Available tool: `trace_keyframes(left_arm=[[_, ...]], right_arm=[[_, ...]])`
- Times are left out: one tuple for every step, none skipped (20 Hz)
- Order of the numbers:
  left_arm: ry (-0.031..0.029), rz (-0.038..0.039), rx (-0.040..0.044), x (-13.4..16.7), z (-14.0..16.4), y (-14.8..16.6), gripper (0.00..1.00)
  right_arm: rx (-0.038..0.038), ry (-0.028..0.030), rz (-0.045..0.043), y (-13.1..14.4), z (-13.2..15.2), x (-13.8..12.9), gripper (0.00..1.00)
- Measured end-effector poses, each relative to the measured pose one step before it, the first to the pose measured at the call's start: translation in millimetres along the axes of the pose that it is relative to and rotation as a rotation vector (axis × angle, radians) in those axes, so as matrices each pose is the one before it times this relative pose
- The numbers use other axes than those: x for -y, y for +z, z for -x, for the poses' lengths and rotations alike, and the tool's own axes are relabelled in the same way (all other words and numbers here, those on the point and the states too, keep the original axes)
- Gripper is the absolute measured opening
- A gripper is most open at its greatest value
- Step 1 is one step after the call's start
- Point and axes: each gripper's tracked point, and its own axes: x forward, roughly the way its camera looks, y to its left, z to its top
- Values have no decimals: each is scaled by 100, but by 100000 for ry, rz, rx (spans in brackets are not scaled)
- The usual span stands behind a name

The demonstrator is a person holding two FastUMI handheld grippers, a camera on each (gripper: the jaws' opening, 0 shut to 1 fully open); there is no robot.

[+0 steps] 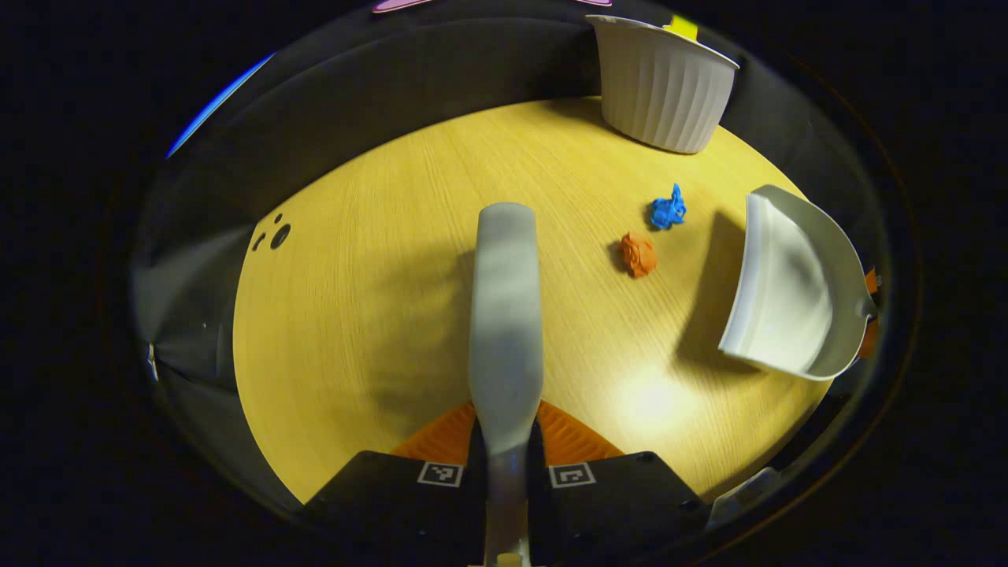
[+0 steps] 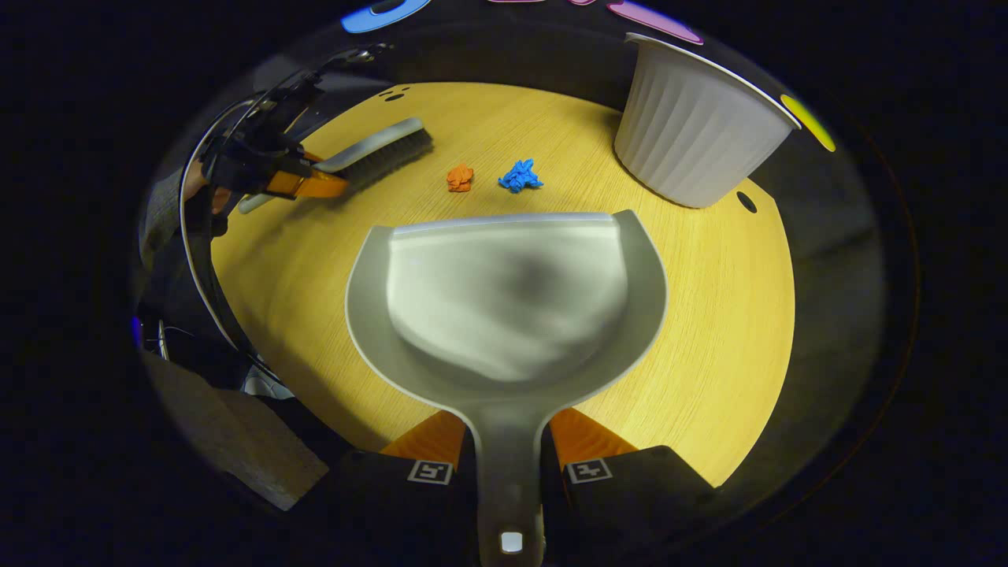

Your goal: Pick up the small broom and dustpan from the desktop, sweep the trash into the dustpan with the broom, and then empty the trash into the garbage bin.

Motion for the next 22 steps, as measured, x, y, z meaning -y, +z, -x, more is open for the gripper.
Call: trace_keyframes(left_arm=[[-411,-1331,1318,402,-335,1195,25],[-650,-1502,778,412,-391,1090,25],[-788,-1883,295,549,-303,1007,25],[-892,-2034,411,627,-310,753,27],[-1185,-2025,-103,673,-320,628,27],[-927,-1924,-861,609,-466,422,25],[-411,-2056,-817,528,-384,382,25],[-772,-1565,-493,552,-639,180,25],[-1467,-1003,-356,748,-392,313,27],[-1175,-854,-294,593,-118,134,25],[-1356,-625,-556,583,-125,166,25],[-1942,-485,157,697,-207,221,25],[-2855,-458,-73,856,-104,209,25],[-3085,-478,35,825,-23,8,25],[-3281,-334,166,897,-64,198,25],[-3454,66,16,795,-102,116,23],[-3453,198,107,850,59,219,25],[-3482,-153,8,870,270,76,25],[-3071,-774,-26,718,147,153,25],[-2908,-1336,-196,657,225,4,25],[-3627,-1357,-382,694,184,56,25],[-3967,-1486,-288,746,156,-131,25]], right_arm=[[-1202,554,304,-98,-253,150,38],[-1077,451,308,-87,-260,186,38],[-751,262,615,5,-126,208,38],[-632,92,428,-83,-219,185,37],[-802,19,348,-38,-333,289,37],[-676,82,133,4,-417,257,37],[-794,420,-90,-17,-243,194,37],[-578,528,89,59,-245,150,37],[-445,284,236,-47,-170,91,37],[-570,198,592,-15,-223,140,38],[-69,671,404,71,-187,35,38],[772,474,-81,333,-238,116,38],[468,242,9,116,-258,92,37],[624,140,526,221,-192,119,37],[384,309,481,32,3,-46,37],[542,373,569,160,15,-127,38],[590,179,998,-209,49,13,38],[668,243,1319,40,75,4,38],[638,201,1007,78,-22,17,38],[581,75,432,28,-27,142,38],[918,225,102,42,-222,135,37],[373,334,193,48,-123,20,37]])
